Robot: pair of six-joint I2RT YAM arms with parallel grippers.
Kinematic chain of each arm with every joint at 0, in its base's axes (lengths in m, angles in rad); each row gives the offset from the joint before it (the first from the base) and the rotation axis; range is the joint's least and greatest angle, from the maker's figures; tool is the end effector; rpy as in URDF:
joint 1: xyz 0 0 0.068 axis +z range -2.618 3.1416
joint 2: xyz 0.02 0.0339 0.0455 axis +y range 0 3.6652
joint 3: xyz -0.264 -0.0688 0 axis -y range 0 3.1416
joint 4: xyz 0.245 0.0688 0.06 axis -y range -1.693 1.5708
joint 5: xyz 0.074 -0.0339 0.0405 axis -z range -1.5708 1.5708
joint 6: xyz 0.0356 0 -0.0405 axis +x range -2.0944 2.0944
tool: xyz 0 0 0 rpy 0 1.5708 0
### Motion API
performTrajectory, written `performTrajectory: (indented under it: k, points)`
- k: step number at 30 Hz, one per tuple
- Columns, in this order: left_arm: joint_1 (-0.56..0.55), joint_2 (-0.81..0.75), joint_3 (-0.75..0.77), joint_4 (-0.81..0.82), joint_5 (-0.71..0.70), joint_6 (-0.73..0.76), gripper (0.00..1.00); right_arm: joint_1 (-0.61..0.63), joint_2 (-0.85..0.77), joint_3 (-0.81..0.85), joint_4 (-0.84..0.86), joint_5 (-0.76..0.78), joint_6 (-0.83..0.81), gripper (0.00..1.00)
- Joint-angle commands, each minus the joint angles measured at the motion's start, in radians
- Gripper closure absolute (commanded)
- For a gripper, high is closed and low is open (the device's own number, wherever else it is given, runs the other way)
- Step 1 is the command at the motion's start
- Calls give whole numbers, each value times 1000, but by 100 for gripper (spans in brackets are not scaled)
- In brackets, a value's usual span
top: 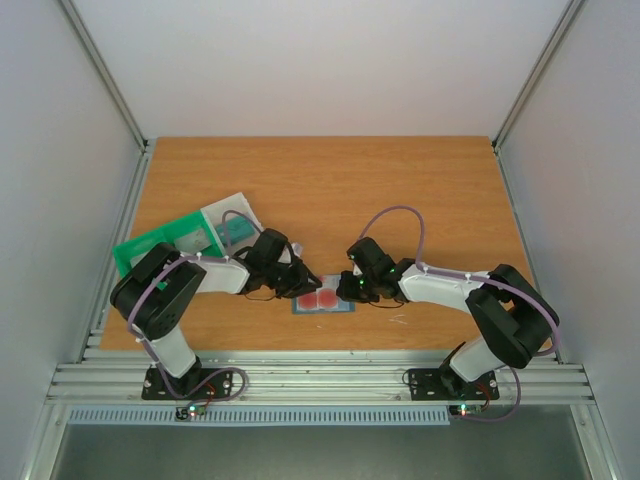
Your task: Take the credit cards out of the card holder
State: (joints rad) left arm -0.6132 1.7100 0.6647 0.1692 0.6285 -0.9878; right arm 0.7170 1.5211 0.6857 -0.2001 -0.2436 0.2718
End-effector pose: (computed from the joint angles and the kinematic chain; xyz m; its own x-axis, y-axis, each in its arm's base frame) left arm 0.2310 -0.1882 0.1141 -0.9915 -0.1280 0.0246 -0.0988 0.6140 -0.7831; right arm 0.1987 0.1846 0.1424 -0.8206 -0.3698 -0.4357 -0.5296 0.7785 0.3368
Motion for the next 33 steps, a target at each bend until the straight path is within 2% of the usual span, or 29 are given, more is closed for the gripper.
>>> performTrajectory:
  k: [1, 8, 13, 24, 33]
  points:
    - [-5, 11, -10, 46, -1, -8, 82, -4, 14, -15, 16, 7, 10, 87]
    - [-5, 6, -26, 119, 34, -49, 99, -4, 12, -20, 19, 6, 15, 87]
    - [-5, -38, -34, 104, 23, -66, 99, -7, 8, -21, 18, 6, 15, 87]
    - [3, -171, -46, -100, -101, -25, 100, -10, 4, -18, 12, 9, 16, 87]
    - [19, -356, -67, -265, -235, 0, 100, -14, -33, -11, -8, 6, 24, 87]
